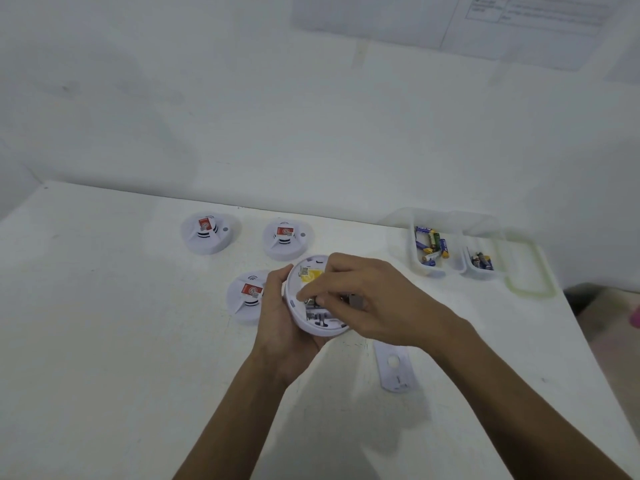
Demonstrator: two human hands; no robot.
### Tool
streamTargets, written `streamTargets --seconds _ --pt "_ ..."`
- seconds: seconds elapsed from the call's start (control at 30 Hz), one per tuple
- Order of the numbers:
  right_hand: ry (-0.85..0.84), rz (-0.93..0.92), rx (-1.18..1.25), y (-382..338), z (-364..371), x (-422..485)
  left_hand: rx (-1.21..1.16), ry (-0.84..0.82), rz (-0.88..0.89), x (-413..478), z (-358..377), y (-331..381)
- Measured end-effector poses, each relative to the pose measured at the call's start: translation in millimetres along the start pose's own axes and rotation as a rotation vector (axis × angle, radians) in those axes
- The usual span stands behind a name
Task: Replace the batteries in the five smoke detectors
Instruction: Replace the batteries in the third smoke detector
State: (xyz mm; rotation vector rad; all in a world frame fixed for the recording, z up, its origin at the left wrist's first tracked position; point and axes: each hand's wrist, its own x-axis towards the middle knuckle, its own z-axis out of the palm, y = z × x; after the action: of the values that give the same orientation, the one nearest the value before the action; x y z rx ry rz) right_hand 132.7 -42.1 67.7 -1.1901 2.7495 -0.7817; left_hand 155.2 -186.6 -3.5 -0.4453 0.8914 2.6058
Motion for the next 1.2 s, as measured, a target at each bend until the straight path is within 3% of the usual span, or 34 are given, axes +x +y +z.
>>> streamTargets --seconds 0.63,0.8,0.93,1.1,1.2 --pt "-0.027 -0.037 -0.031 3 -5 -7 0.167 0.079 0.070 -5 19 -4" --pt "-0.003 -0.040 -0.024 3 -5 -9 0.124 -0.051 0.046 -9 21 8" --pt "0.002 -0.036 -0.059 -8 -10 -9 0.130 -0.053 0.080 -8 22 12" --pt "-0.022 0.161 0.119 -17 -7 -13 0.227 -0.001 0.190 -13 25 16" --pt "0.072 0.202 0.210 -21 -6 -16 0.231 0.019 0.192 -17 27 16"
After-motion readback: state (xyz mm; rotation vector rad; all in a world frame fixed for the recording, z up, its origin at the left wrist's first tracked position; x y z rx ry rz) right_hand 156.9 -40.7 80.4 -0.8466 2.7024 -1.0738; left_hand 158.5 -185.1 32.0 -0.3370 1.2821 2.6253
